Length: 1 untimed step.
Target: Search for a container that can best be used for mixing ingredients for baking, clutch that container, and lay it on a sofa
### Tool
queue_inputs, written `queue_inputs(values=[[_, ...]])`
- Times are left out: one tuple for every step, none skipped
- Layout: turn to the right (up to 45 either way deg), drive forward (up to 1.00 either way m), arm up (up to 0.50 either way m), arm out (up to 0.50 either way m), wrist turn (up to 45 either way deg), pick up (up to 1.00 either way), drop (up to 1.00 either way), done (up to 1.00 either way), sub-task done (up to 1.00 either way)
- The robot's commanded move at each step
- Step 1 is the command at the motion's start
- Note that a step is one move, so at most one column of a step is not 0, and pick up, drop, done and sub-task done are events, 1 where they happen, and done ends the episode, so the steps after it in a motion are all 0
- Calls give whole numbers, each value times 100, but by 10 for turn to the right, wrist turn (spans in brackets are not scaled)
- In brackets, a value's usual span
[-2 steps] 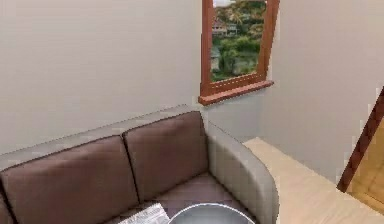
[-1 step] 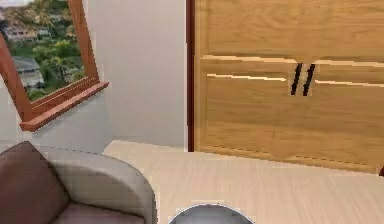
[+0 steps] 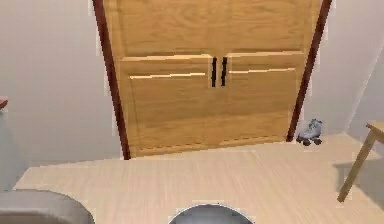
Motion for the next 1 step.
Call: queue_inputs(values=[[-450, 0, 0, 0, 0, 0, 0, 0, 0]])
